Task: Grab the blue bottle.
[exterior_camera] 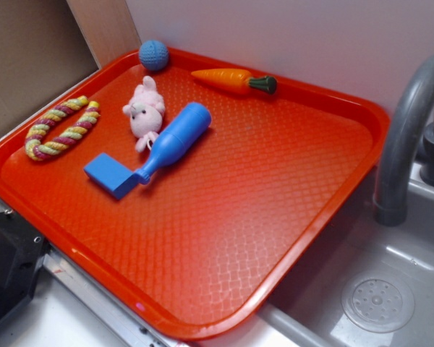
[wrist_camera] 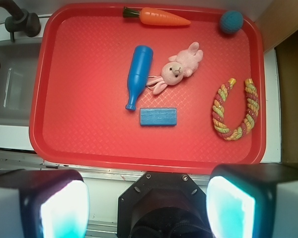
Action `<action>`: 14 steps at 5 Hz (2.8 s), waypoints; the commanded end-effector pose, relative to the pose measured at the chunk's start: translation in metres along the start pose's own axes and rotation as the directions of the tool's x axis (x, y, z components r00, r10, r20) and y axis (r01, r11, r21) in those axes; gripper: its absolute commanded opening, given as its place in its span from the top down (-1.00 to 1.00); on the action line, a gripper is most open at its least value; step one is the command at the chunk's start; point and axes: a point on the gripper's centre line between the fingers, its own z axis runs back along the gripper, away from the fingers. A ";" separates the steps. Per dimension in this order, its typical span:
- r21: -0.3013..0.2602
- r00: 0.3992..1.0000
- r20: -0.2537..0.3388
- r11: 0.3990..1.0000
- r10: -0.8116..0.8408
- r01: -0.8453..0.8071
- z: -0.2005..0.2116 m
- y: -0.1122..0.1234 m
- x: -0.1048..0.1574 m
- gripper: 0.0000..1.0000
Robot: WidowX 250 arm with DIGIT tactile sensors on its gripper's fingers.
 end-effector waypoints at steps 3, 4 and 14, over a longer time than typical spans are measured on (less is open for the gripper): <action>-0.054 0.986 0.021 0.985 0.164 -0.163 -0.024 -0.004 0.063 -1.00; -0.024 0.973 0.042 0.974 0.228 -0.227 -0.043 -0.003 0.095 -1.00; 0.162 0.970 -0.154 0.973 0.189 -0.164 -0.235 -0.009 0.115 1.00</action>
